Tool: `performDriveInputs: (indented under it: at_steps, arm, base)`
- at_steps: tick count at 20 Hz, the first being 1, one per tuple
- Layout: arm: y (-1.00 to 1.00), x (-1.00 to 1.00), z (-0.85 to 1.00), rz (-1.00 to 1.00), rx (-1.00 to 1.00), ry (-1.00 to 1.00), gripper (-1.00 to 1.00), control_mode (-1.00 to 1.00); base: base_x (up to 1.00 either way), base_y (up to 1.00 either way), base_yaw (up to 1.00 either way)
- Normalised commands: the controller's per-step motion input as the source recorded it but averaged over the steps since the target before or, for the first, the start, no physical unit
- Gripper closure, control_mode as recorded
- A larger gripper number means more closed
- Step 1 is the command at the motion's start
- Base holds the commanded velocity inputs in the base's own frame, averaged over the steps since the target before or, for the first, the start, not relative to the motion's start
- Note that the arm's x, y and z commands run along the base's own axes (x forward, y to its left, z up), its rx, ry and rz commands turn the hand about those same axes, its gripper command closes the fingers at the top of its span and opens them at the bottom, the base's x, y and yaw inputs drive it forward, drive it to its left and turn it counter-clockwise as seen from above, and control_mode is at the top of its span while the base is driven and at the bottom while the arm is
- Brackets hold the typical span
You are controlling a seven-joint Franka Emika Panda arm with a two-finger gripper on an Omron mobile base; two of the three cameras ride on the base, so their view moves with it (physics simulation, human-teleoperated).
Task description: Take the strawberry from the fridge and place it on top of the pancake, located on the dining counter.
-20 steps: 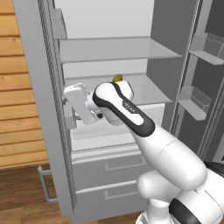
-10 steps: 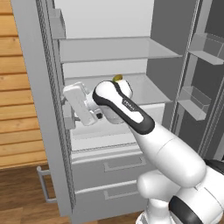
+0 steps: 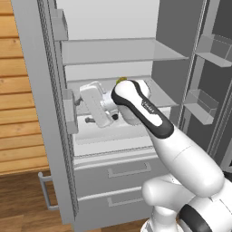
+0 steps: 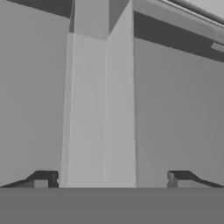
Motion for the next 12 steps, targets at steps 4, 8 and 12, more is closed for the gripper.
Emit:
performDriveInputs:
  at_steps: [4, 8, 12]
  arm:
    - [-0.57, 0.03, 0.03, 0.00, -0.14, 0.00, -1.00, -1.00]
    - [-0.90, 0.11, -0.15, 0.00, -0.45, -0.05, -1.00, -1.00]
    - [-0.99, 0.03, -0.22, 0.00, -0.57, -0.11, -1.00, -1.00]
  base:
    - [0.00, 0.00, 0.00]
    - [0.00, 0.00, 0.00]
    - [0.00, 0.00, 0.00]
